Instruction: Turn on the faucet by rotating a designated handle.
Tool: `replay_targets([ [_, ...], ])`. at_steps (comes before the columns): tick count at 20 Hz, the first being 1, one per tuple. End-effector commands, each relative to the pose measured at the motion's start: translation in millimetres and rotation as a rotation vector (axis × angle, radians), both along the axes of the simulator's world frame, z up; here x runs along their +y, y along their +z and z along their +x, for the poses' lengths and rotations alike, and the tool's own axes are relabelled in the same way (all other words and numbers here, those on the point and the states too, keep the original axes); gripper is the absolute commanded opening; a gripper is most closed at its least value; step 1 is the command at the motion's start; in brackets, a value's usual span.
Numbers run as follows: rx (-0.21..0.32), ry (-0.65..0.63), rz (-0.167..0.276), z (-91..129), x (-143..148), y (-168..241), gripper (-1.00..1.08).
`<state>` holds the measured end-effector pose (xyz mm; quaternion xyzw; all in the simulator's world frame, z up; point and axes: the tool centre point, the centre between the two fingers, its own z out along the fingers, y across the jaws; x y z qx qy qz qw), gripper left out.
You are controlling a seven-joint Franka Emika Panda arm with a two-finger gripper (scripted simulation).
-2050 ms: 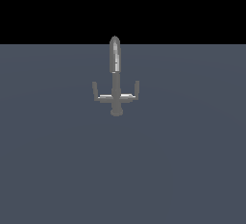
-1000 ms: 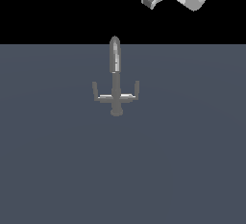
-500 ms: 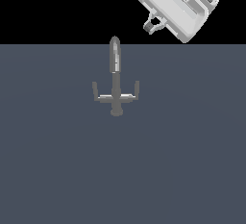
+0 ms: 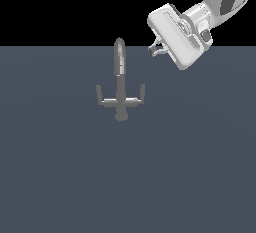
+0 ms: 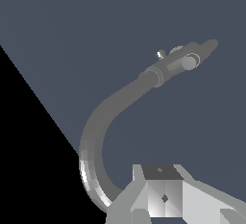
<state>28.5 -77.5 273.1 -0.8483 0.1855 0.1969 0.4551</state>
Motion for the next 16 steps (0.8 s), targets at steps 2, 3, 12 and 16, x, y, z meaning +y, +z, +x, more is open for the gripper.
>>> replay_targets([
  [2,0.030,-0.029,0.073,14,0,-21,-1.00],
  [3,0.039,-0.037,0.093,17,0,-27,-1.00],
  [12,0.119,-0.113,0.278,49,6,-81,-1.00],
  [16,0.152,-0.144,0.350,61,10,-103,-1.00],
])
